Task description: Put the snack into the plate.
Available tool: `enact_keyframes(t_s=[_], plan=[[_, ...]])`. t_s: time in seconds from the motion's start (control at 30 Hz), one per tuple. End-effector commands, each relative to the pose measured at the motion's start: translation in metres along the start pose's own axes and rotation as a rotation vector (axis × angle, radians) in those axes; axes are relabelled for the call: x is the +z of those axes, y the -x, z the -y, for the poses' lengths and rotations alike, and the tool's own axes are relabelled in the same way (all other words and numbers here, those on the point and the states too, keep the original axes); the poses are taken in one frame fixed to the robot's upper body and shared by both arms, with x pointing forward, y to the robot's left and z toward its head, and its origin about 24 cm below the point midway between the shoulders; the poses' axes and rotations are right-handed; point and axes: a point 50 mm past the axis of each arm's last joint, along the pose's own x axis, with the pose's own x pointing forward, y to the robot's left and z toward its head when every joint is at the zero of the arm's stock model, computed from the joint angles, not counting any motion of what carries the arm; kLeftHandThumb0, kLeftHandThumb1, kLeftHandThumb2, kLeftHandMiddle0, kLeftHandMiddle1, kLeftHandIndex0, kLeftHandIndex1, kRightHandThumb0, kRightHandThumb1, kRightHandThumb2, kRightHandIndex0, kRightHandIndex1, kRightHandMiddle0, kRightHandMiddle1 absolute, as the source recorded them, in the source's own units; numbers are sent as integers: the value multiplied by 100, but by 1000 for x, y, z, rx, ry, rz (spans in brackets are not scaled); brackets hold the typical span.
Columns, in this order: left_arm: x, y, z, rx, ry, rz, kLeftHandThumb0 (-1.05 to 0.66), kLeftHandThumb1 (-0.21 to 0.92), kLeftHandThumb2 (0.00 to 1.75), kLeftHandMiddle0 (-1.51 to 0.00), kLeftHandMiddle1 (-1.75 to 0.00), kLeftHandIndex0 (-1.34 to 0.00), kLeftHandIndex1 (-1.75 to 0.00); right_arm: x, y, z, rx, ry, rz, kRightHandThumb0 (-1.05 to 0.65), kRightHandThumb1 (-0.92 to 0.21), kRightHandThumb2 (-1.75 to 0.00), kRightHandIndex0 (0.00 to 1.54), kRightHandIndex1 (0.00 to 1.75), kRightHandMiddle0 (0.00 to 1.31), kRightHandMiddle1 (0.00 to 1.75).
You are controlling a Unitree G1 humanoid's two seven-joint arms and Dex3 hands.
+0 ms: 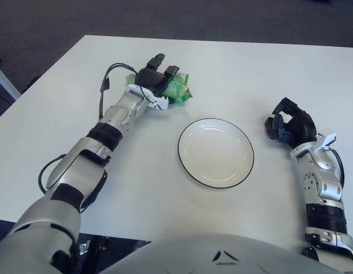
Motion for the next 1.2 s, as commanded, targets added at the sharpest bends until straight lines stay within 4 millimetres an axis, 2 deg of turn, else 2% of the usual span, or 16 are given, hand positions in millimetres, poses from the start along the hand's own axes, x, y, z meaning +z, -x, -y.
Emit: enact_keyframes(t_s=[0.0,0.3,0.53,0.77,0.87,0.93,0.97,1.1,1.17], plan=[[-2,-6,6,-43,-30,-29,-105,92,75,0,0,0,-23,-36,14,0,-23,-44,-174,-46,-38,-124,125,175,57,175],[-6,-18,21,-147,29,-132,-105,92,76,0,0,0,-12,-35,13,0,-13,-26,-179,-46,-38,-124,126,175,57,175],[-6,-19,29,-224,103,-159,-105,92,80,-2,-1,0,-14,-35,13,-1,-10,-28,-183,-46,-38,-123,126,175,56,175],[-8,-14,38,-299,136,-168,-105,92,83,-18,-9,0,-23,-35,15,-1,-9,-33,-177,-46,-39,-123,126,175,56,175],[-7,-12,44,-304,127,-187,-105,92,81,-11,-54,0,-33,-35,15,-1,-9,-38,-176,-46,-39,-123,126,175,56,175],[-7,-10,47,-302,121,-198,-105,92,80,-5,-96,0,-43,-35,15,-1,-8,-39,-176,-46,-39,-122,126,175,56,175],[-7,-10,48,-295,118,-203,-105,92,79,-3,-110,0,-47,-35,15,-2,-9,-37,-176,-46,-39,-123,126,175,56,175],[-8,-9,48,-265,110,-215,-105,92,75,-4,-140,0,-67,-35,15,-1,-8,-32,-177,-46,-39,-123,126,175,56,175],[-8,-9,47,-242,113,-220,-105,92,70,-6,-153,0,-93,-35,15,-1,-6,-31,-179,-46,-38,-123,126,175,56,175]])
